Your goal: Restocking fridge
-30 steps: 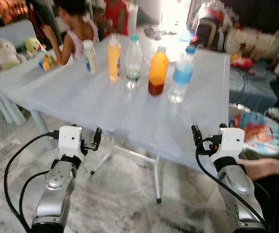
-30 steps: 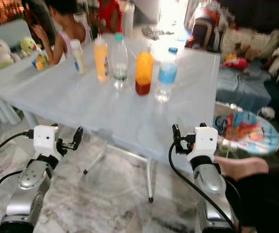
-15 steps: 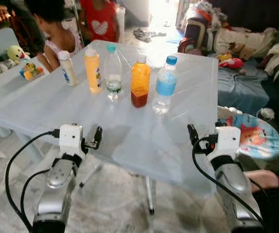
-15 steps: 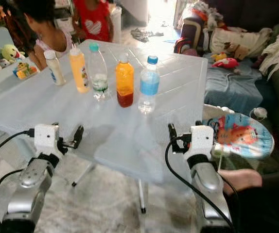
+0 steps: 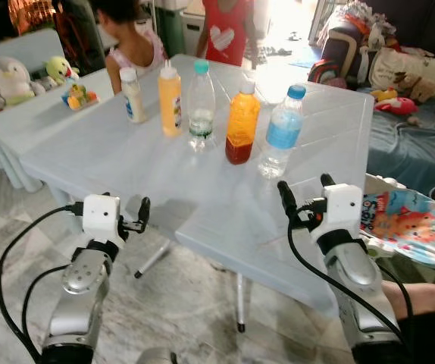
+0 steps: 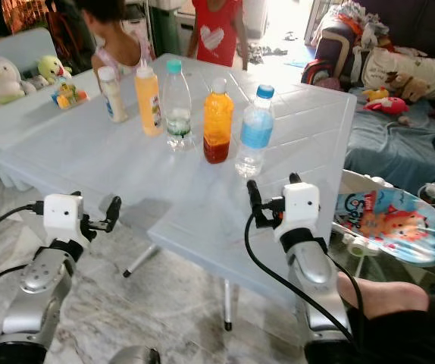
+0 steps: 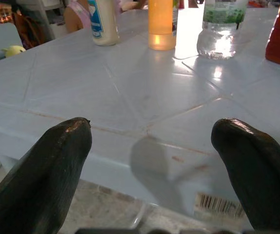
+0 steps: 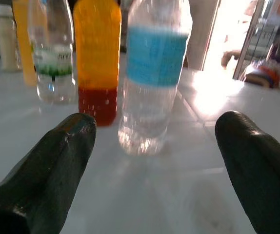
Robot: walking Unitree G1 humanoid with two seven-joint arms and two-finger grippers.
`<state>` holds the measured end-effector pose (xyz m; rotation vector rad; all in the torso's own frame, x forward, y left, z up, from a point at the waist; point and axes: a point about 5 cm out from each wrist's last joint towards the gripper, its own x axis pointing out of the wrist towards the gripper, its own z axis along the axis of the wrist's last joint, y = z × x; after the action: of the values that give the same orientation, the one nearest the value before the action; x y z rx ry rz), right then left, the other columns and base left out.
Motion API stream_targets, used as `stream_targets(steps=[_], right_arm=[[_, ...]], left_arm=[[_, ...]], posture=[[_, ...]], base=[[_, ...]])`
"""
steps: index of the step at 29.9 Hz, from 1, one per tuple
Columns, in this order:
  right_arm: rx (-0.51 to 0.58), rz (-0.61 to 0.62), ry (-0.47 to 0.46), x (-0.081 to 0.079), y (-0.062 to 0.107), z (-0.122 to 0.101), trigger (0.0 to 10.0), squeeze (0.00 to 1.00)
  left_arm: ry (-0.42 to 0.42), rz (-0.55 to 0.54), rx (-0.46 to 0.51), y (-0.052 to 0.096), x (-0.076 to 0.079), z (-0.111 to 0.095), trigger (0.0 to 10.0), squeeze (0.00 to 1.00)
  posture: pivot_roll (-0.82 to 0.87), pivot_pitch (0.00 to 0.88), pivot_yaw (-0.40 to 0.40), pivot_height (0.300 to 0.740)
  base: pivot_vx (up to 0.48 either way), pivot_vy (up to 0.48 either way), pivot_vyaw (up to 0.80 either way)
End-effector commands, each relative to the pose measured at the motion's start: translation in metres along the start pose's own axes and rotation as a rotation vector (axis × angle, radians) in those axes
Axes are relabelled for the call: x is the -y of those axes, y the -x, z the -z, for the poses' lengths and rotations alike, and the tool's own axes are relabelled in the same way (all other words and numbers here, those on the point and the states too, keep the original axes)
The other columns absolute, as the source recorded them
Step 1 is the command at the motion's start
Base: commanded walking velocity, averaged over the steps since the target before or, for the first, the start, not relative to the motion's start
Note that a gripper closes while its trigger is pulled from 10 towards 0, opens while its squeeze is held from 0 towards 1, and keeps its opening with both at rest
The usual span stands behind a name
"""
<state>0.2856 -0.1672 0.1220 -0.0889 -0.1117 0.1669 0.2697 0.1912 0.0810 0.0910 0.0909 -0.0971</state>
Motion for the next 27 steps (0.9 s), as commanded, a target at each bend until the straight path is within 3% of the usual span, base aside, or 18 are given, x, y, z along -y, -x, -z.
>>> stream_targets(steps=[1,12,15,23,27], right_arm=[[0.097,0.028,0.039,0.008,-0.007,-0.023,10.0,0.0],[0.221,0.027,0.092,0.019,-0.027,-0.062,10.0,0.0],[0.236,0.039,0.069,0.028,-0.037,-0.071,10.0,0.0],[0.267,0.002,0.09,0.029,-0.056,-0.083,10.0,0.0],[0.271,-0.047,0.082,0.022,-0.065,-0.086,10.0,0.0]], left_arm=[[-0.02,-0.006,0.021,0.001,-0.003,-0.006,10.0,0.0],[-0.037,-0.002,0.028,0.003,-0.006,-0.009,10.0,0.0],[-0.052,0.004,0.025,0.004,-0.007,-0.01,10.0,0.0],[-0.089,0.023,0.02,0.009,-0.01,-0.013,10.0,0.0],[-0.095,0.028,0.012,0.013,-0.013,-0.013,10.0,0.0]], posture=[[0.0,0.039,-0.018,0.74],[0.02,0.058,-0.001,0.74],[0.03,0.068,0.006,0.74],[0.07,0.095,0.019,0.74],[0.08,0.106,0.024,0.74]], base=[[0.0,0.0,0.0],[0.0,0.0,0.0],[0.0,0.0,0.0],[0.0,0.0,0.0],[0.0,0.0,0.0]])
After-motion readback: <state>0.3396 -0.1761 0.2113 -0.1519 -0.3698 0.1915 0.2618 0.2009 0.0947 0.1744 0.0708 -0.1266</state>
